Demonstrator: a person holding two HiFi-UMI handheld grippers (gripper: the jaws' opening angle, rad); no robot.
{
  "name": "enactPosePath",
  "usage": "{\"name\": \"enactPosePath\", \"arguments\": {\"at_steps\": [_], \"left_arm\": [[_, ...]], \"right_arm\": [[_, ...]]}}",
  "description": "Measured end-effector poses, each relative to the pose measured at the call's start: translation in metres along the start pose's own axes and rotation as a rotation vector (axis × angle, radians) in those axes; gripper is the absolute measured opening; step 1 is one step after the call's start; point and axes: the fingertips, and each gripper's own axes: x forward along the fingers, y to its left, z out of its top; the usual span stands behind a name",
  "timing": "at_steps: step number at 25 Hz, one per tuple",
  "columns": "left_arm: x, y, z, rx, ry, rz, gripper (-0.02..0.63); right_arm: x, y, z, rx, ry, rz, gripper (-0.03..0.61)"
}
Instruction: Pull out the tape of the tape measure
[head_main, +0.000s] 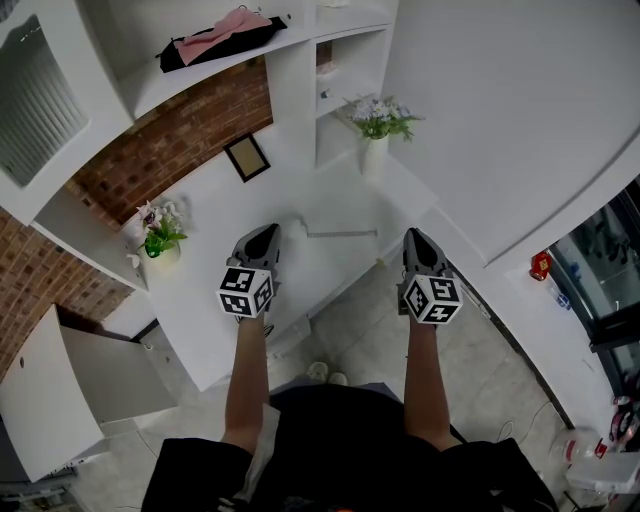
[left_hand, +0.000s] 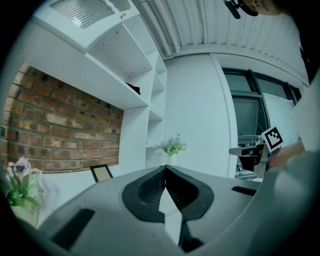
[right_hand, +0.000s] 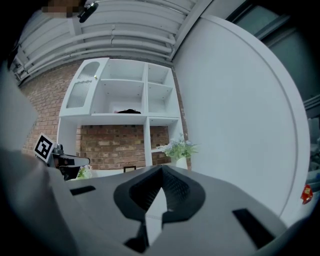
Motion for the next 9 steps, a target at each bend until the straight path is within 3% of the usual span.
{"name": "enactPosePath", "arguments": {"at_steps": [9], "left_arm": [[0.0022,0.005,-0.005,-0.003,0.008,0.013,0.009]], "right_arm": [[0.0053,0.003,-0.0052,0.005,0.01,0.015,-0.005]]}}
